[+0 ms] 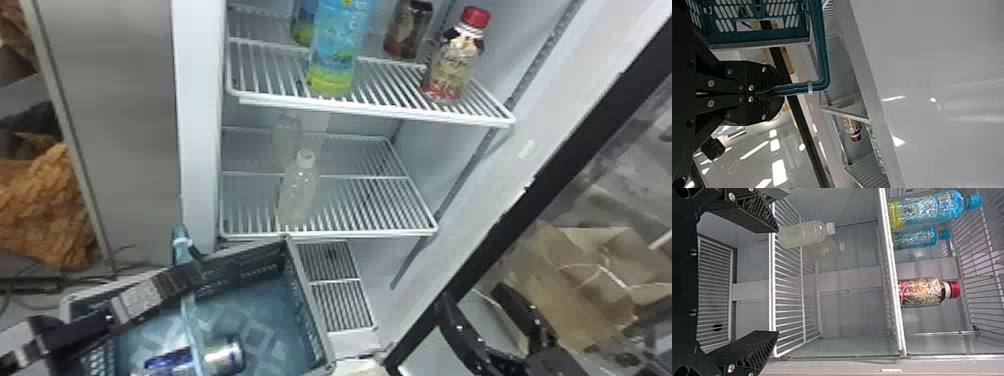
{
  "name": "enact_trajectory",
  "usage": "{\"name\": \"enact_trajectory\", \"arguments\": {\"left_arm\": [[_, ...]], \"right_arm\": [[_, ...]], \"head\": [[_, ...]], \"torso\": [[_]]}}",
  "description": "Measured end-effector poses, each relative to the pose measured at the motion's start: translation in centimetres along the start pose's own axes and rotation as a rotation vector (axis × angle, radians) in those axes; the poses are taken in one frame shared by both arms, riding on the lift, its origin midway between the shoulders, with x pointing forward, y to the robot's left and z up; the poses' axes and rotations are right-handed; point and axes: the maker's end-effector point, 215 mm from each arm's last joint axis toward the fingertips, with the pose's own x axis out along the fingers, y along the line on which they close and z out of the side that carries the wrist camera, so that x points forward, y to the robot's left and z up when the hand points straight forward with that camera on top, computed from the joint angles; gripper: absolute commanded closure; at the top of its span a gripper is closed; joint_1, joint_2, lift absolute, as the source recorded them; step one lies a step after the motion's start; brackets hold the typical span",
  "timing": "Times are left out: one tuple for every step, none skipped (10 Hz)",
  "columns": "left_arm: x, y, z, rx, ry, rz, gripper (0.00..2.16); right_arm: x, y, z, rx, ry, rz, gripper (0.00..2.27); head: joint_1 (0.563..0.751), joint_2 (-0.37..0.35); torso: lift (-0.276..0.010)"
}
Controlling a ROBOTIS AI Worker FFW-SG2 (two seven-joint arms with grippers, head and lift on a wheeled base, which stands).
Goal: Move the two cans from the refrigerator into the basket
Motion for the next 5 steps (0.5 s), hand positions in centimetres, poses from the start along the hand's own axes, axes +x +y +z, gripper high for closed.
{"name": "enact_trajectory", "arguments": {"left_arm": [[0.00,-0.02,-0.02,0.000,0.001,0.000,1.21],[0.02,-0.08,0.00,0.002,0.001,-0.001,1.21],[0.05,-0.11,0.04,0.003,0.001,-0.002,1.21],[0.06,-0.10,0.02,0.002,0.001,-0.001,1.21],[0.07,-0.11,0.01,0.002,0.002,-0.001,1.21]], "right_arm": [[0.05,0.02,0.02,0.001,-0.001,0.000,0.12],[0.10,-0.01,0.04,0.001,-0.003,0.000,0.12],[0.11,-0.03,0.05,0.002,-0.003,0.000,0.12],[0.10,-0.07,0.08,0.002,-0.004,-0.001,0.12],[0.11,-0.10,0.08,0.003,-0.004,-0.001,0.12]], "head": [[0.695,-0.350],[0.695,-0.350],[0.695,-0.350],[0.695,-0.350],[0.695,-0.350]], "torso": [[-0.219],[-0.219],[-0.219],[-0.219],[-0.219]]}}
